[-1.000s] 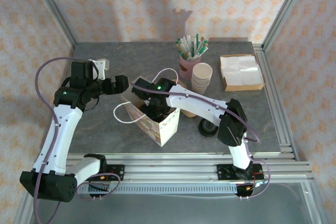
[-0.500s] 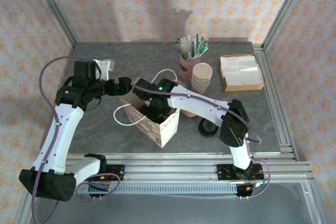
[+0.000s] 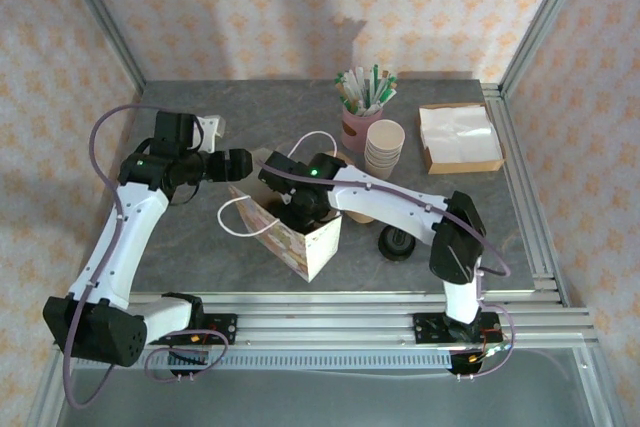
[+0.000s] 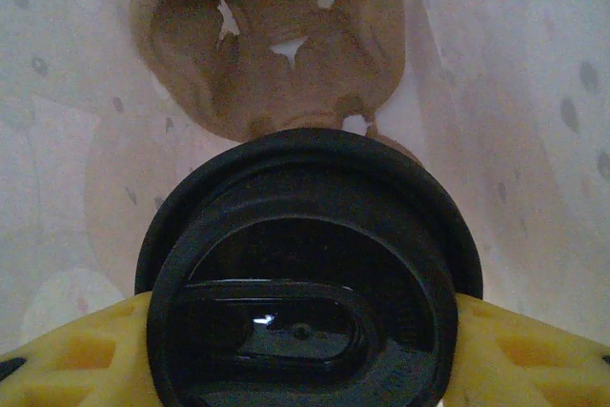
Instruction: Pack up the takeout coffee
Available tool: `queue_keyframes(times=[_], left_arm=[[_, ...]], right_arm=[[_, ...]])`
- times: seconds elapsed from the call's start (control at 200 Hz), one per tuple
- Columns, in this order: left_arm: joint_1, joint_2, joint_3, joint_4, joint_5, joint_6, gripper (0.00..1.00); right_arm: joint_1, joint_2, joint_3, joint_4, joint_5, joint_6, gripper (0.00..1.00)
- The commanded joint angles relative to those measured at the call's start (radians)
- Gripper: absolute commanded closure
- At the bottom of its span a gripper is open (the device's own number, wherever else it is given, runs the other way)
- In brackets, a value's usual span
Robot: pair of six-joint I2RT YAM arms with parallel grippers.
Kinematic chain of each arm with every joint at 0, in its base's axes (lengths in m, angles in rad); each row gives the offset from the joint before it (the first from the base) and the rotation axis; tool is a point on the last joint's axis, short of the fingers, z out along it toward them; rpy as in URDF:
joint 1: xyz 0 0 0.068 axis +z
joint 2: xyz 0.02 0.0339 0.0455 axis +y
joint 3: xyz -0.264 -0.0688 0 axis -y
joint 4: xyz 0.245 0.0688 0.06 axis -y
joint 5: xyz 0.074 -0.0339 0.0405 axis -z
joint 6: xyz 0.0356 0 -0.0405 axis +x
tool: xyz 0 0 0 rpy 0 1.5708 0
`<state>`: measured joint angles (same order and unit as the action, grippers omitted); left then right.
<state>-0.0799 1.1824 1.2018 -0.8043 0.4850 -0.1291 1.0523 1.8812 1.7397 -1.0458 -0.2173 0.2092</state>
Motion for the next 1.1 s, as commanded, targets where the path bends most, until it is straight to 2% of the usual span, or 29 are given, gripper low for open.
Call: queue_keyframes(times=[0.0,0.32,1.096], left_arm=[[-0.007,0.002,0.016,-0.021,-0.064,0.005,0.21],[-0.008,-0.003,0.016,-0.022,-0.087,0.001,0.26],[-0.04,-0.017,0.025,-0.018,-0.084,-0.005,0.29]], right_arm=[[0.006,-0.072,-0.034,0.036,0.01,0.009,0.49],[0.007,-0.12,-0.082,0.075,0.0,0.0,0.49],[0.007,0.081,-0.085,-0.075,-0.034,-0.034,0.5]])
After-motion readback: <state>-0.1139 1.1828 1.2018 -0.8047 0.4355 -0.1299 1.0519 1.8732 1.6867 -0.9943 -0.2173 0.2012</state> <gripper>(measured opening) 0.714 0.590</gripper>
